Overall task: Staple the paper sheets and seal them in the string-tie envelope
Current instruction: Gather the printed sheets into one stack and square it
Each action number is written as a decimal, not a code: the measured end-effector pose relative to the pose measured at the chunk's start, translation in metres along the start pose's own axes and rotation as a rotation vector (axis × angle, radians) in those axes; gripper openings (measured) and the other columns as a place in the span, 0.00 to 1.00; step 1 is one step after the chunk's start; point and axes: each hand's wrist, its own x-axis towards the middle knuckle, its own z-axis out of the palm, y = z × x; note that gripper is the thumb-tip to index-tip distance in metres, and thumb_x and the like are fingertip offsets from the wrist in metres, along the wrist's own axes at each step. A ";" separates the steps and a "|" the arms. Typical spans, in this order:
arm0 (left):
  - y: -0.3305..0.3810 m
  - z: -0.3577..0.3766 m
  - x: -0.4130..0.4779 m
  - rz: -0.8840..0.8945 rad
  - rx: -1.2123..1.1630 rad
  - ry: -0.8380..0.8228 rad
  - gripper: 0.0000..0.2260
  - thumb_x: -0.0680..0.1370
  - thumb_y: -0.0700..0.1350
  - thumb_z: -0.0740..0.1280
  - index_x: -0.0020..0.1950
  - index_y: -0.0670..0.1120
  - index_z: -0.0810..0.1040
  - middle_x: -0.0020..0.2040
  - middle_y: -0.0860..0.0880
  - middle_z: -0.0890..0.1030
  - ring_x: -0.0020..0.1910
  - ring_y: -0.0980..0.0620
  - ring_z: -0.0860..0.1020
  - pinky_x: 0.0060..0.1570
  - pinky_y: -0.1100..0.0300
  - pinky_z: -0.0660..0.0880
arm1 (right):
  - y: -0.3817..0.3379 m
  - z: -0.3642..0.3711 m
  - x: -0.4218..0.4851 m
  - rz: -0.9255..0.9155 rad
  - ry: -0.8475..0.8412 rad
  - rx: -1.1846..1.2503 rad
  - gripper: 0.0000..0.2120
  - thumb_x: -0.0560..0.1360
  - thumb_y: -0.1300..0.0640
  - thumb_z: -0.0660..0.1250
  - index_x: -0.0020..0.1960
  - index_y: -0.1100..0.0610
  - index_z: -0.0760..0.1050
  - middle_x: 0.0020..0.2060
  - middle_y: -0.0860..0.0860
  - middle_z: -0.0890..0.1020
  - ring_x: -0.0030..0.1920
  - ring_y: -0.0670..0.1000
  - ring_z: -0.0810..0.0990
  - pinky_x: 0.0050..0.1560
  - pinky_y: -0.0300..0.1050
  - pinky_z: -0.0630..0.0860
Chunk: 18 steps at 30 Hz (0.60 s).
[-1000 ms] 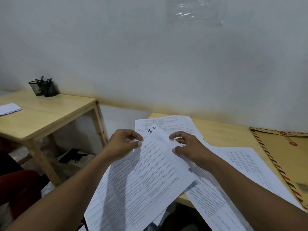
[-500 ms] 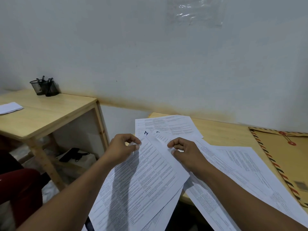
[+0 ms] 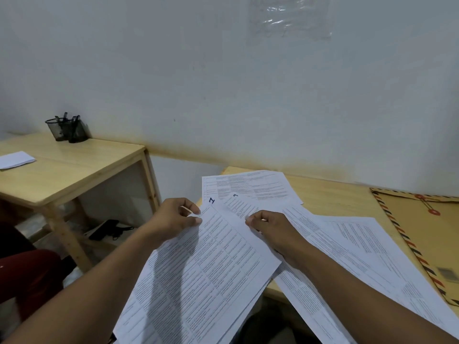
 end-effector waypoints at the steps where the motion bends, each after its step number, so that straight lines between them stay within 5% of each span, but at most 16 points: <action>1: 0.000 0.001 -0.001 0.003 -0.016 -0.008 0.06 0.73 0.41 0.78 0.46 0.47 0.83 0.50 0.34 0.83 0.41 0.46 0.80 0.41 0.54 0.75 | -0.001 0.000 -0.001 -0.009 -0.007 -0.003 0.11 0.74 0.50 0.74 0.45 0.58 0.82 0.42 0.50 0.88 0.44 0.50 0.87 0.47 0.44 0.79; 4: 0.000 0.003 -0.005 0.011 -0.071 -0.025 0.05 0.75 0.40 0.76 0.47 0.46 0.82 0.45 0.39 0.83 0.40 0.46 0.79 0.42 0.52 0.74 | -0.001 0.001 -0.007 -0.055 -0.048 -0.027 0.10 0.74 0.56 0.75 0.51 0.59 0.78 0.33 0.51 0.84 0.36 0.49 0.83 0.40 0.42 0.77; 13: 0.005 0.001 -0.009 0.040 0.000 -0.240 0.06 0.75 0.39 0.76 0.50 0.46 0.86 0.47 0.47 0.88 0.47 0.44 0.87 0.52 0.49 0.83 | 0.008 -0.009 -0.002 -0.091 -0.017 -0.194 0.02 0.77 0.56 0.70 0.50 0.53 0.79 0.32 0.47 0.81 0.36 0.45 0.77 0.42 0.42 0.72; 18: -0.004 -0.009 -0.009 0.010 0.016 -0.286 0.09 0.74 0.37 0.76 0.49 0.50 0.88 0.52 0.49 0.88 0.52 0.46 0.86 0.56 0.50 0.81 | 0.013 -0.043 0.010 -0.191 0.068 -0.630 0.05 0.77 0.58 0.66 0.49 0.51 0.79 0.46 0.45 0.82 0.47 0.48 0.81 0.49 0.44 0.78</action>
